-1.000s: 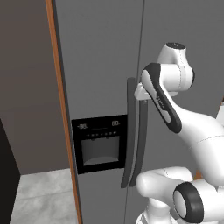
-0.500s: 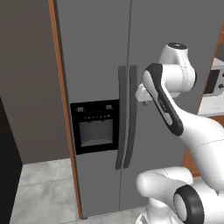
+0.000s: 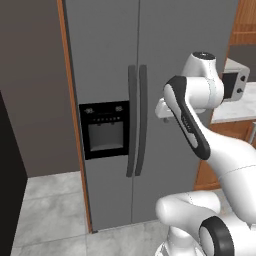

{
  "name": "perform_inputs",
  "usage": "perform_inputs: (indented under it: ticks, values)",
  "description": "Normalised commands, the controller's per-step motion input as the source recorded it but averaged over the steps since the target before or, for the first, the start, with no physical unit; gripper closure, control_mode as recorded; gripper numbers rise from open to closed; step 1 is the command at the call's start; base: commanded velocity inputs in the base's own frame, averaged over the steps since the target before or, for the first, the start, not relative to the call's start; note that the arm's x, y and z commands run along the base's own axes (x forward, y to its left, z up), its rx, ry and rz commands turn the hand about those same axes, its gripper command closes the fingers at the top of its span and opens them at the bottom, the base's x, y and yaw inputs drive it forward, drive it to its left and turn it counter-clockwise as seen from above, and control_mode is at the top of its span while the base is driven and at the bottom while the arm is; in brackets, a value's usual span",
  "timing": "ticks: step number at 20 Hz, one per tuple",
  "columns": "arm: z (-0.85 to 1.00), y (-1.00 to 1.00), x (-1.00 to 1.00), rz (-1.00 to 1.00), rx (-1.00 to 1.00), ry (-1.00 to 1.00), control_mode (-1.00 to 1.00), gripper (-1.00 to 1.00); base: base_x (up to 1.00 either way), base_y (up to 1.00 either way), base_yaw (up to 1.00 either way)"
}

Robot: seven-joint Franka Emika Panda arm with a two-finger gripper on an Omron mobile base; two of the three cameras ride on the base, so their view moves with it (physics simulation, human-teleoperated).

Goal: Take the lemon wedge from the fridge and place it on the plate with fish on the dining counter.

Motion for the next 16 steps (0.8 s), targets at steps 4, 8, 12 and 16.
perform_inputs:
  ticks: [4, 8, 12, 16]
  values:
    - [0.00, 0.00, 0.00, 0.00, 0.00, 0.00, 1.00, -1.00, -0.31, 0.04, -0.02]
    - [0.00, 0.00, 0.00, 0.00, 0.00, 0.00, -1.00, -1.00, -0.08, 0.02, -0.01]
    - [0.00, 0.00, 0.00, 0.00, 0.00, -0.01, -1.00, -1.00, 0.00, 0.00, 0.00]
    - [0.00, -0.03, 0.00, 0.00, 0.00, 0.00, -1.00, -1.00, 0.00, 0.00, 0.00]
